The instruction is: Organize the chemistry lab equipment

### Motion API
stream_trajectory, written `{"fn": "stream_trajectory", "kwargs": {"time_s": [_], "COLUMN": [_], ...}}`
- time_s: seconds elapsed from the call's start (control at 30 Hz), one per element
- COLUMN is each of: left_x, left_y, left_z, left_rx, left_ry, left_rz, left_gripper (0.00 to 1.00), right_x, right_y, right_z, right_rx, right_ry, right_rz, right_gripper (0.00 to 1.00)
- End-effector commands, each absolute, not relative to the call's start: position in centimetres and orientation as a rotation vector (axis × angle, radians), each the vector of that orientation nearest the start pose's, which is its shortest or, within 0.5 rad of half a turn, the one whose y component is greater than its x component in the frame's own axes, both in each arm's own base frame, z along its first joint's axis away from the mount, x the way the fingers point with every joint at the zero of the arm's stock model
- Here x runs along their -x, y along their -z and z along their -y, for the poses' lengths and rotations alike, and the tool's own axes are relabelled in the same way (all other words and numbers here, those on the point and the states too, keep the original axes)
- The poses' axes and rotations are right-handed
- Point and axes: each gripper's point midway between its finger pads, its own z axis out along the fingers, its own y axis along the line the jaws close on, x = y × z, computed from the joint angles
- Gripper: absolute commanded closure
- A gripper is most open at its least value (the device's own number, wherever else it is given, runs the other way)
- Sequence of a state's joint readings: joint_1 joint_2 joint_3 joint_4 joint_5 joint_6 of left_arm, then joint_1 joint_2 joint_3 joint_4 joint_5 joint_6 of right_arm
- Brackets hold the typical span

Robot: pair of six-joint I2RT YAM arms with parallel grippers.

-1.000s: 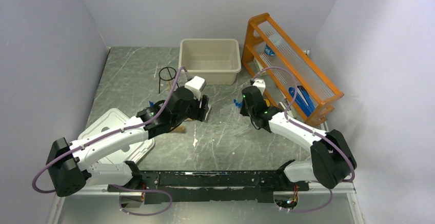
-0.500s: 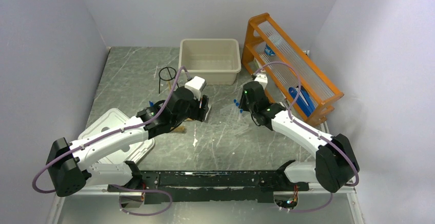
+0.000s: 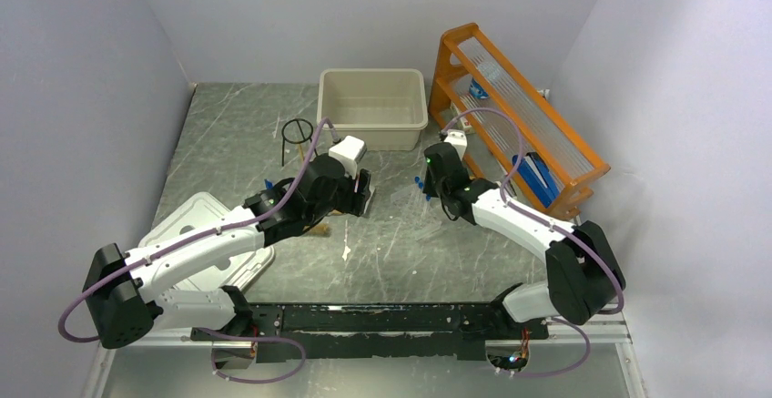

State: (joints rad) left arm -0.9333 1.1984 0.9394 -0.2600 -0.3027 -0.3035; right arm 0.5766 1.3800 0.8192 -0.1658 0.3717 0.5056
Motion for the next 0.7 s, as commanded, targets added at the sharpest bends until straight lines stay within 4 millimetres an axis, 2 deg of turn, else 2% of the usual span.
{"fn": "stream_trajectory", "kwargs": {"time_s": [0.0,0.43,0.67], "left_x": [-25.2,-25.1,-25.1], "left_y": [-20.0,-19.9,-19.9], "left_z": [27.6,27.6,27.6], "left_rx": [-0.471,-0.471,-0.471], "left_ry": [0.458,0.462,0.466], "left_rz": [-2.038,-2.039,-2.04], "left_gripper": [0.34,0.34,0.34], "right_x": [-34.4,-32.1,-31.8], "right_y": [-11.4,-10.5,-10.7], "right_z": [-16.5,-16.9,-17.1], "right_rx": [-0.1,0.002,0.029], "right_ry": [-0.159,-0.22,-0.237], "right_rz": [-2.209,-2.267,-2.278], "right_gripper": [0.76,0.78,0.81]}}
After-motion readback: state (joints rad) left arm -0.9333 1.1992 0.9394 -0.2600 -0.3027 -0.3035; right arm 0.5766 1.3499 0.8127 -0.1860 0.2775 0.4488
